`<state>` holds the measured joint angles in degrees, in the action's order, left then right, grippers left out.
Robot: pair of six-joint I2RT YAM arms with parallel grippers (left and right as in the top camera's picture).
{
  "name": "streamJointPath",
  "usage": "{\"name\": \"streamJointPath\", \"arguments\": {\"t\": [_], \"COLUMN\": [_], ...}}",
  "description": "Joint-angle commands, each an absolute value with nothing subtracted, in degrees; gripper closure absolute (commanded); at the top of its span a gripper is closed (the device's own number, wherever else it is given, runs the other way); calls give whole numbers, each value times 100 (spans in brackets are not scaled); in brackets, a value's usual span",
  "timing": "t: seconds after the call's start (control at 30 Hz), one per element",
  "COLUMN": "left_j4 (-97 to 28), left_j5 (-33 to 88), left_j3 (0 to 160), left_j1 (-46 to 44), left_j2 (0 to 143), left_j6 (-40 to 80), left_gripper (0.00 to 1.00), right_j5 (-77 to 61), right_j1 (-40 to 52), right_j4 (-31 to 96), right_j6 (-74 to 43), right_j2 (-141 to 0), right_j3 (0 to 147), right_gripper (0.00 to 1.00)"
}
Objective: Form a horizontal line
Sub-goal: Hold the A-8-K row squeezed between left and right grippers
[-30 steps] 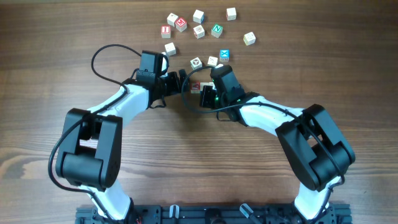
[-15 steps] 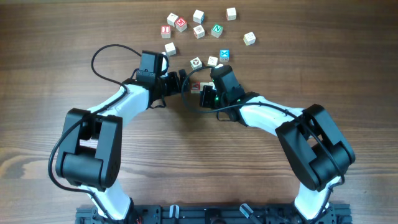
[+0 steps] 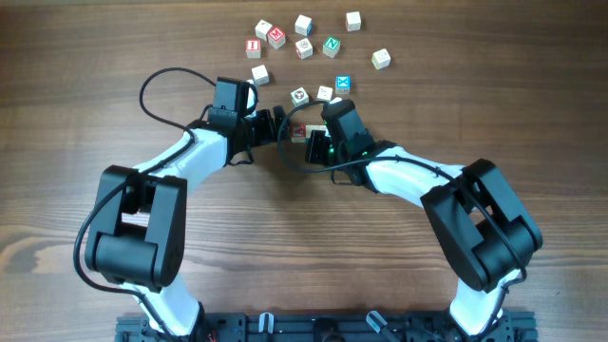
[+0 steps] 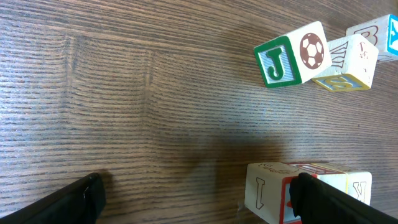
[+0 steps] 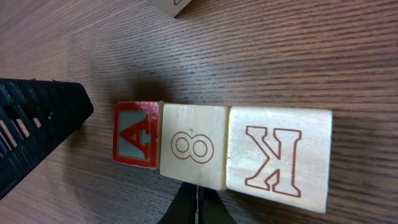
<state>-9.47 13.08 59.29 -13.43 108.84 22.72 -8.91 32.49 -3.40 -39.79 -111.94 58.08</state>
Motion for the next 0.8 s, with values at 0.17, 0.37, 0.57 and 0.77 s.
{"name": "streamJointPath", "arguments": {"t": [0.17, 0.37, 0.57, 0.77], "left_j4": [-1358, -1356, -1356, -1356], "left_j5": [692, 692, 692, 692], "left_j3": [5452, 5452, 5452, 5452], "left_j1": [-1243, -1243, -1243, -1243], "left_j2": [11537, 11537, 11537, 11537], "left_j6": [2311, 2311, 2311, 2309], "left_gripper": [0, 0, 0, 0], "right_j5": [-770, -764, -768, -910], "right_j1": [3299, 3299, 3299, 3299], "right_j4": [-370, -375, -381, -373], "right_j6": [-3900, -3898, -3898, -3868], "right_j2": [-11308, -11308, -11308, -11286], "right_j3": [5763, 5763, 5763, 5763], "right_gripper": [96, 96, 95, 96]}}
